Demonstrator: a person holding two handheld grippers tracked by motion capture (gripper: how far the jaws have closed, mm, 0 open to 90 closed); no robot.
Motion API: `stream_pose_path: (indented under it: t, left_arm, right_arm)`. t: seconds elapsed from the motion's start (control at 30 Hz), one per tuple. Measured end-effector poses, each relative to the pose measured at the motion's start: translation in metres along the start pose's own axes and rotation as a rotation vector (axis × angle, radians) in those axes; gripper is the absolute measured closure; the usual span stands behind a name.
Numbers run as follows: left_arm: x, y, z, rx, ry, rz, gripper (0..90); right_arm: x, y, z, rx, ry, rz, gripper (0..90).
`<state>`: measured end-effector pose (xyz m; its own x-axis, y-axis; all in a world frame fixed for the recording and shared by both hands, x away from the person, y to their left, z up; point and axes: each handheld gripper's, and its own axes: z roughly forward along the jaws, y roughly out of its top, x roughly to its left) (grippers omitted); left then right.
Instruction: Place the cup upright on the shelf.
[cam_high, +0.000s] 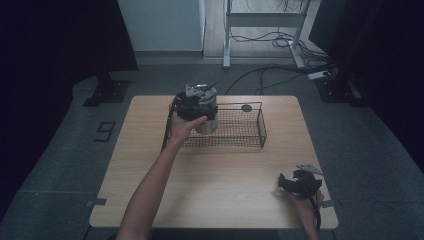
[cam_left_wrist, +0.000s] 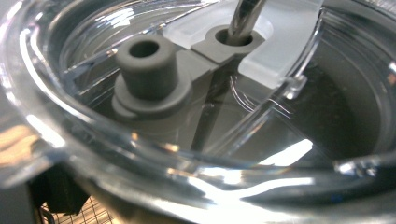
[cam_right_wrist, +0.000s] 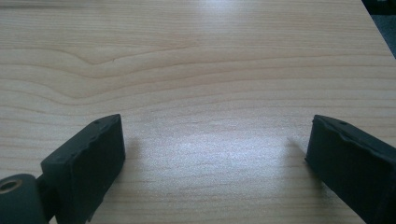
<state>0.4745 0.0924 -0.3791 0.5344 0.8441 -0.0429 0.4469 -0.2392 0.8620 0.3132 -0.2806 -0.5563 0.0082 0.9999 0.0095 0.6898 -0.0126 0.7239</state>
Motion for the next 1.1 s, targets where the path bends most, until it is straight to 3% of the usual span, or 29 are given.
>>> stream_pose_path:
  t: [0.53,0.93,1.1]
  left_arm:
    - [0.004,-0.001,0.029,0.024,0.036,-0.001,4.0]
    - [0.001,-0.010,0.050,0.066,0.056,0.011,4.0]
    - [0.002,-0.016,0.056,0.075,0.066,-0.003,4.0]
  right_arm:
    - [0.000,0.000,0.000,-0.004,0.000,0.000,5.3]
    - [0.000,0.000,0.000,-0.007,-0.003,0.001,6.1]
    - [0.000,0.000,0.000,-0.007,-0.003,0.000,6.2]
